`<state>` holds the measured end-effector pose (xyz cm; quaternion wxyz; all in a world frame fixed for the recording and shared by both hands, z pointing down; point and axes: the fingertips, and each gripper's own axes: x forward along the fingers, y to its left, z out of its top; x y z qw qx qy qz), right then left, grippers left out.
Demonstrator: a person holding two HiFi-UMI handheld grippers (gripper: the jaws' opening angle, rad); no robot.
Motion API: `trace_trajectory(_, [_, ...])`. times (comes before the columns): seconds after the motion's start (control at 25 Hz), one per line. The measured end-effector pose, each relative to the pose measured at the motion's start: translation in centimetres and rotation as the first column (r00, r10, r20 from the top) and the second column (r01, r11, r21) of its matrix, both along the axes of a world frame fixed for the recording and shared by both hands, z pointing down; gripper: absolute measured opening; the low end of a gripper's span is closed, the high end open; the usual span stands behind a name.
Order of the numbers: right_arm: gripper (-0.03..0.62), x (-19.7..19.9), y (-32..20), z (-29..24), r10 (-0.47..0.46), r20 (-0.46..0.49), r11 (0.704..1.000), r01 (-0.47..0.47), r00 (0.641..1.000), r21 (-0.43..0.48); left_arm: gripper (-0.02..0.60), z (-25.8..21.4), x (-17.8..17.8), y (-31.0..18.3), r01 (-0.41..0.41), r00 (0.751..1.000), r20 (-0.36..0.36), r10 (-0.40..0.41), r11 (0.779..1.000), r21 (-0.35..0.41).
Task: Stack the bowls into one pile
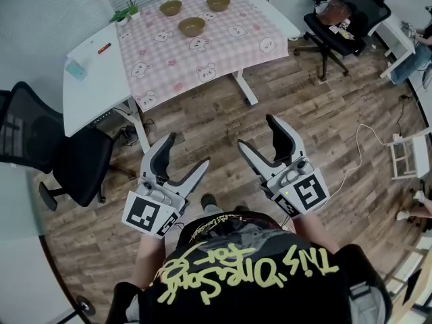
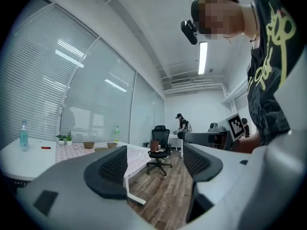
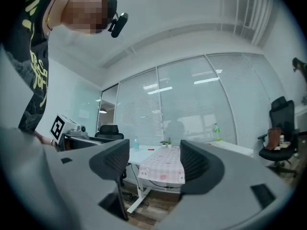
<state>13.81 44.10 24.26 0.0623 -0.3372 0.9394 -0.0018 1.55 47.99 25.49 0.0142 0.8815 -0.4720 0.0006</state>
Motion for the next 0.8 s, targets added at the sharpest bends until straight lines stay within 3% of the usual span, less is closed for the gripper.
trace_trajectory(0.32, [0.313, -1.5, 0.9, 0.4, -0.062, -0.030, 0.998, 0.062, 0.998, -0.017, 0.371, 0.7, -0.9, -0.2, 0.041, 0.999, 0.016, -0.040, 0.999, -0.022])
trace_trajectory(0.56, [0.313, -2.5, 0.1, 0.2, -0.048, -0.038, 0.999, 0.049, 0.998, 0.018, 0.365, 0.6, -2.2, -0.7, 0.044, 0.999, 0.015, -0.044, 0.999, -0.020])
trace_trajectory(0.8, [0.313, -4.3, 0.0, 0.8, -0.048, -0.055, 0.999, 0.048, 0.997, -0.003, 0.362, 0.7, -3.6, -1.0, 0.034, 0.999, 0.021, -0.034, 0.999, -0.019])
